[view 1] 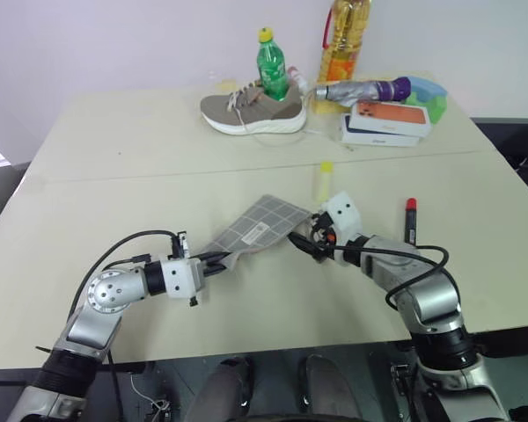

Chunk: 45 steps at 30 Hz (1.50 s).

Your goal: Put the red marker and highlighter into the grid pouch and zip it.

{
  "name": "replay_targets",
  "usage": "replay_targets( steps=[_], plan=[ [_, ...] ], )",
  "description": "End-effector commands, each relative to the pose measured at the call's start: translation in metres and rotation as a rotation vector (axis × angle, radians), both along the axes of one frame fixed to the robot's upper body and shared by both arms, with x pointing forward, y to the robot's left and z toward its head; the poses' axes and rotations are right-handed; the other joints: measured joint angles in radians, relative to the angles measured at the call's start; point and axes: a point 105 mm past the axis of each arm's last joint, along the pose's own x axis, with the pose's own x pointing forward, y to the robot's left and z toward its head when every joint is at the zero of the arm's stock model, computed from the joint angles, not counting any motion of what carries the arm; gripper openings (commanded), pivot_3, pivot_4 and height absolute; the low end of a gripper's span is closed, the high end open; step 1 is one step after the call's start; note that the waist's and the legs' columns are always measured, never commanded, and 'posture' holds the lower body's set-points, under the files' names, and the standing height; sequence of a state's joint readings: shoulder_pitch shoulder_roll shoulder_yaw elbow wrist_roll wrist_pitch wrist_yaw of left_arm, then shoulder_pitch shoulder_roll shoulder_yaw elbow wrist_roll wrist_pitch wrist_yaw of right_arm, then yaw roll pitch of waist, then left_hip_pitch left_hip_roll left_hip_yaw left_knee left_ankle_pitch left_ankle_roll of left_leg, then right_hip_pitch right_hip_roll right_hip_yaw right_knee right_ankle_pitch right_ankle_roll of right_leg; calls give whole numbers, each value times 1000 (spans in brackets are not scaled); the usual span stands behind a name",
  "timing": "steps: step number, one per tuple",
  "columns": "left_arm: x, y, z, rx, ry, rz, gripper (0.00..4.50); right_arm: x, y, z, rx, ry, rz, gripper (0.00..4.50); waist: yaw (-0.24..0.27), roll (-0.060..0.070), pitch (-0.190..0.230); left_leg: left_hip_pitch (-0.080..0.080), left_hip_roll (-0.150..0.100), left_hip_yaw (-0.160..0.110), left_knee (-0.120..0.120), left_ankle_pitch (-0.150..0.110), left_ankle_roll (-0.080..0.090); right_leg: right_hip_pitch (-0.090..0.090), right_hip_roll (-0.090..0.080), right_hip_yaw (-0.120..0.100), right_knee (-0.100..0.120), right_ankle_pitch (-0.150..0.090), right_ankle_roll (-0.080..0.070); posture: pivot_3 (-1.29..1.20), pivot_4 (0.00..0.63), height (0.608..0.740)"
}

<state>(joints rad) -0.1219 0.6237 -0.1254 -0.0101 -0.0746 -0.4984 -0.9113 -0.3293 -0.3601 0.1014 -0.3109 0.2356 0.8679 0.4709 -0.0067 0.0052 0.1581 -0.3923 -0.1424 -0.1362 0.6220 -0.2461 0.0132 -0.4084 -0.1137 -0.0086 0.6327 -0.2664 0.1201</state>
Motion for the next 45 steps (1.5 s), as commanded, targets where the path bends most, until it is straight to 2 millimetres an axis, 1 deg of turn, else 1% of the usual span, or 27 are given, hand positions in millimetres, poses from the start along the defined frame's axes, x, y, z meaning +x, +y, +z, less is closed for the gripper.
replay_targets(
  steps=[1, 4, 5, 8, 10, 15, 17, 21, 22, 24, 27, 29, 33, 36, 40, 43, 45],
  plan=[
    [0, -1, 8, -29, -40, -8, 0, -1, 2, 19, 11, -59, 3, 1963, -1, 0, 0, 0, 0, 0, 0, 0, 0, 0, 0, 0, 0, 0, 0, 0, 150, 740],
    [0, -1, 6, -27, -44, -1, 0, -3, 3, 20, -1, -60, 17, 373, -2, 0, 0, 0, 0, 0, 0, 0, 0, 0, 0, 0, 0, 0, 0, 0, 150, 740],
    [0, -1, 5, -24, -46, 2, 0, -3, 3, 20, -9, -63, 21, 45, -2, 0, 0, 0, 0, 0, 0, 0, 0, 0, 0, 0, 0, 0, 0, 0, 150, 740],
    [0, -3, 0, -19, -42, 15, 0, -6, 7, 21, -132, -105, 73, 45, -3, 0, 0, 0, 0, 0, 0, 0, 0, 0, 0, 0, 0, 0, 0, 0, 150, 740],
    [2, -10, -3, -18, -43, 23, 0, -9, 10, 19, -212, -131, 118, 45, -2, 0, 0, 0, 0, 0, 0, 0, 0, 0, 0, 0, 0, 0, 0, 0, 150, 740],
    [8, -26, -7, -66, -32, 58, 0, -16, 20, 22, -311, -192, 208, 45, -1, 0, 0, 0, 0, 0, 0, 0, 0, 0, 0, 0, 0, 0, 0, 0, 150, 740],
    [11, -33, -8, -82, -31, 74, 0, -19, 29, 26, -338, -228, 256, 45, 0, -1, 0, 0, 0, 0, 1, 0, 0, 0, 0, 0, 0, 0, 0, 0, 150, 740],
    [21, -40, -8, -122, -30, 145, 0, -36, 53, 36, -339, -283, 393, 45, 0, -1, 0, 0, 0, 0, 2, 0, 0, 1, 0, 0, 0, 0, 0, 0, 150, 740],
    [23, -41, -8, -125, -33, 157, 0, -38, 57, 37, -343, -292, 415, 45, 0, -1, 0, 0, 0, 0, 2, 0, 0, 1, 0, 0, 0, 0, 0, 0, 150, 740],
    [31, -43, -6, -161, -25, 204, 0, -46, 69, 41, -381, -340, 491, 45, 0, -1, 0, 0, 0, 0, 2, 0, 0, 1, 0, 0, 0, 0, 0, 0, 150, 740],
    [39, -47, -5, -180, -26, 241, 0, -46, 79, 47, -392, -383, 539, 45, 3, -1, 0, 0, 0, 0, 4, 0, 0, 1, 0, 0, 0, 0, 1, 0, 150, 740],
    [48, -52, -1, -216, -31, 272, 0, -49, 88, 50, -386, -405, 609, 45, 11, -1, 0, 0, 0, 0, 5, 0, 0, 1, 0, 0, 0, 0, 1, 0, 150, 740],
    [61, -57, 7, -260, -44, 307, 0, -49, 93, 49, -384, -409, 648, 45, 21, -3, 1, -1, 0, 0, 7, 0, 0, 1, 1, 0, 0, 1, 2, 0, 150, 740],
    [66, -60, 11, -273, -54, 315, 0, -48, 96, 49, -378, -410, 657, 45, 20, -3, 1, -2, -1, 0, 7, 2, -4, 1, 1, 0, 0, 1, 2, 0, 150, 740],
    [71, -54, 13, -289, -54, 352, 0, -47, 95, 50, -365, -418, 652, 45, 19, -3, 1, -3, -1, 0, 7, 2, -4, 0, 1, 0, 0, 1, 2, 0, 150, 740],
    [73, -48, 13, -292, -54, 372, 0, -48, 95, 50, -353, -399, 654, 922, 18, -3, 1, -3, -1, 0, 7, 2, -4, 0, 1, 0, 0, 1, 2, 0, 150, 740],
    [73, -46, 13, -289, -57, 375, 0, -48, 95, 50, -347, -396, 654, 1913, 18, -3, 1, -3, -1, 0, 7, 2, -4, 0, 1, 0, 1, 1, 2, 0, 150, 740]
  ],
)
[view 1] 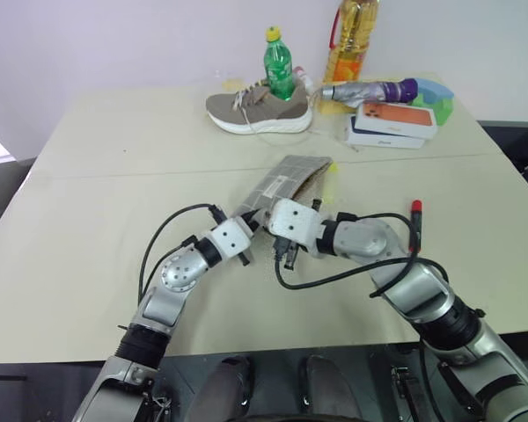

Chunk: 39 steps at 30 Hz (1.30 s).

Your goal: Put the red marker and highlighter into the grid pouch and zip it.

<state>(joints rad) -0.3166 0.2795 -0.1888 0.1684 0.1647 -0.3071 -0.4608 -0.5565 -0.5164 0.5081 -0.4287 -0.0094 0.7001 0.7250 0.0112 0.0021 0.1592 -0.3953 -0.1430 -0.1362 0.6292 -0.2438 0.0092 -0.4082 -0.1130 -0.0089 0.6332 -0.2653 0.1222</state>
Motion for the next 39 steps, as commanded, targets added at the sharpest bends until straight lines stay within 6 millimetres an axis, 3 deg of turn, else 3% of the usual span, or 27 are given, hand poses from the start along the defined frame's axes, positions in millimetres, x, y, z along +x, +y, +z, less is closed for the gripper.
replay_targets(
  steps=[1, 4, 8, 13, 18, 26, 29, 34, 37, 39],
  plan=[
    [4, 8, 9, -6, -28, 27, 0, -13, 14, 20, 65, -53, 94, 2491, 0, 0, 0, 0, 0, 0, 0, 0, 0, 0, 0, 0, 0, 0, 0, 0, 150, 740],
    [5, 18, 11, -3, -36, 53, 0, -1, -3, 29, 113, -65, 3, 4025, 2, 0, 0, 0, 0, 0, 1, 0, 0, 0, 0, 0, 0, 0, 0, 0, 150, 740],
    [0, 33, 15, -6, -47, 51, 0, 30, -46, 31, 130, -93, -270, 4025, 2, -1, 0, 0, 0, 0, 1, 0, 0, 1, 0, 0, 0, 0, 0, 0, 150, 740],
    [2, 51, 12, 17, -28, 75, 0, 63, -84, 25, 344, 93, -637, 4276, -1, -1, 0, 0, 0, 0, 0, 0, 0, 0, 0, 0, 1, 0, 0, 0, 150, 740],
    [-3, 55, 9, 25, -17, 63, 0, 103, -102, 13, 446, 121, -934, 4276, -7, 0, 0, 0, 0, 0, 0, 0, -1, -1, 0, 1, 2, 0, 0, 0, 150, 740],
    [-9, 46, 9, -3, -19, 51, 0, 136, -117, -18, 458, 214, -1195, 4276, -10, 0, 0, 0, -1, 1, 0, 1, -1, -2, 0, 1, 3, 0, 0, 0, 150, 740],
    [-10, 45, 10, -21, -23, 64, 0, 138, -118, -23, 484, 244, -1226, 3431, -18, 0, 0, 0, -1, 1, -1, 1, -1, -2, 0, 1, 4, 0, 0, 0, 150, 740],
    [-10, 45, 11, -24, -19, 68, 0, 136, -116, -20, 506, 234, -1208, 893, -26, 0, 0, 0, -1, 1, 0, 1, -1, -2, 0, 2, 6, 0, 0, 0, 150, 740],
    [-11, 45, 11, -25, -16, 64, 0, 132, -114, -13, 499, 200, -1129, 897, -26, 0, 0, 0, -1, 1, 0, 1, -1, -3, 0, 2, 8, 0, -1, 0, 150, 740],
    [-12, 43, 12, -36, -13, 46, 0, 126, -121, -1, 410, 70, -1053, 897, -22, 0, 0, 0, -1, 1, 0, 1, -1, -4, 0, 2, 8, 0, -1, 0, 150, 740]
  ],
)
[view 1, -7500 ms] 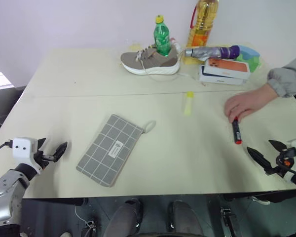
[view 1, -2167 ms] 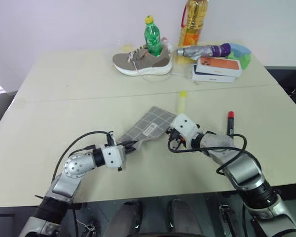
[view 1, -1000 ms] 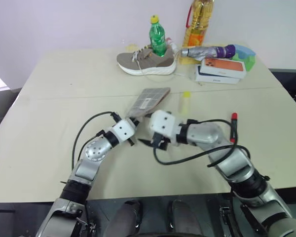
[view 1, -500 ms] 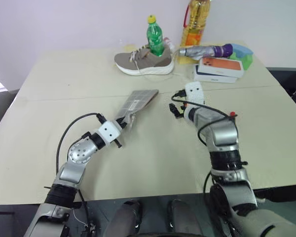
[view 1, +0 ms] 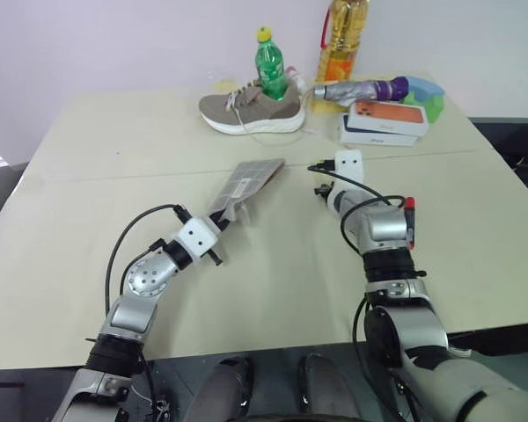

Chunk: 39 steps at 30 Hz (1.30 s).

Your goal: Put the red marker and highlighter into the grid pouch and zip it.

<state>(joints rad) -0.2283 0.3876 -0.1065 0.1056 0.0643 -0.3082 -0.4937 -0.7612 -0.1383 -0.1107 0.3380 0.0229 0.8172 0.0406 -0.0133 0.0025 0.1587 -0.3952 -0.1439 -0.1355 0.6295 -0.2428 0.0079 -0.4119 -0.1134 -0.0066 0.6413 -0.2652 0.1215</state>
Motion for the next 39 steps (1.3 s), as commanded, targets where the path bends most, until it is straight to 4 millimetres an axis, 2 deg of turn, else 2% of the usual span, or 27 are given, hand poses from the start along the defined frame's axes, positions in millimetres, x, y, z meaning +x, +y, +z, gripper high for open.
replay_targets(
  steps=[1, 4, 6, 8, 12, 23, 39],
  plan=[
    [-4, -4, 13, -35, -34, -33, 0, -8, -5, 33, -195, -173, 125, 897, 3, 0, 0, 0, 0, 0, 0, 0, 0, 0, 0, 0, 0, 0, 0, 0, 150, 740],
    [-1, -17, 20, -102, -22, -78, 0, -39, -16, 50, -452, -322, 345, 897, 14, 0, 0, -3, -2, 0, 1, 0, 0, -2, -1, 0, 0, 0, 0, 0, 150, 740],
    [-1, -24, 24, -144, -8, -118, 0, -61, -16, 57, -428, -350, 455, 897, 17, 0, 0, -6, -2, 0, 2, 0, 1, -4, -2, 0, -1, 0, 1, 0, 150, 740],
    [-2, -29, 25, -164, 5, -148, 0, -75, -13, 63, -370, -370, 511, 897, 5, 0, 0, -6, -1, 1, 3, 0, 0, -4, -1, 0, -1, 0, 1, 0, 150, 740],
    [-2, -33, 26, -175, 16, -185, 0, -90, 2, 73, -302, -391, 581, 897, -4, 0, 1, -5, 0, 1, 3, 0, 1, -5, 0, 1, 3, 0, 1, 0, 150, 740],
    [-3, -38, 30, -190, 7, -212, 0, -94, 11, 72, -282, -366, 607, 897, 26, -1, 1, -8, -1, 1, 4, 1, -1, -8, -1, 2, 4, 0, 1, 0, 150, 740],
    [-1, -36, 30, -193, -5, -183, 0, -87, -6, 73, -282, -350, 536, 897, 26, -1, 1, -9, -1, 1, 4, 1, -1, -9, -1, 2, 4, 0, 1, 0, 150, 740]
  ],
)
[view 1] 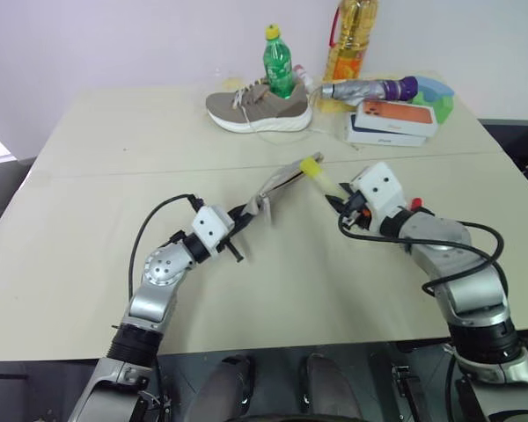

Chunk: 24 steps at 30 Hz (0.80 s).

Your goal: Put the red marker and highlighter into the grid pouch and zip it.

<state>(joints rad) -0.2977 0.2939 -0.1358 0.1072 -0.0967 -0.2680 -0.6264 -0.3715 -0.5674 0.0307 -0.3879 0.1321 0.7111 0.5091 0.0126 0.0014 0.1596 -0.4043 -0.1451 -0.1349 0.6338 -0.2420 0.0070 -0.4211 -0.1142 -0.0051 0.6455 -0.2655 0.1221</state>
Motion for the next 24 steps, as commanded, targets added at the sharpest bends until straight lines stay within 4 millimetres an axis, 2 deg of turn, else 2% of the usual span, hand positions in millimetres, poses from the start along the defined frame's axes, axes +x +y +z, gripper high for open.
replay_targets(
  steps=[1, 16, 24],
  plan=[
    [1, 1, 12, -18, -53, 9, 0, 1, -2, 16, 11, -56, -9, 897, 0, 0, 0, 0, 0, 0, 0, 0, 0, 0, 0, 0, 0, 0, 0, 0, 150, 740],
    [-4, -3, 14, -12, -66, -26, 0, -3, 3, 3, -48, -1, 35, 897, 0, 0, 0, 0, 0, 0, 0, 0, 0, 0, 0, 0, 0, 0, 0, 0, 150, 740],
    [-23, -6, 5, 122, -90, -181, 0, -25, 17, -2, -237, 23, 237, 897, 0, 0, 0, -1, 0, 0, 0, 0, 0, -1, 0, 0, 0, 0, 0, 0, 150, 740]
  ],
)
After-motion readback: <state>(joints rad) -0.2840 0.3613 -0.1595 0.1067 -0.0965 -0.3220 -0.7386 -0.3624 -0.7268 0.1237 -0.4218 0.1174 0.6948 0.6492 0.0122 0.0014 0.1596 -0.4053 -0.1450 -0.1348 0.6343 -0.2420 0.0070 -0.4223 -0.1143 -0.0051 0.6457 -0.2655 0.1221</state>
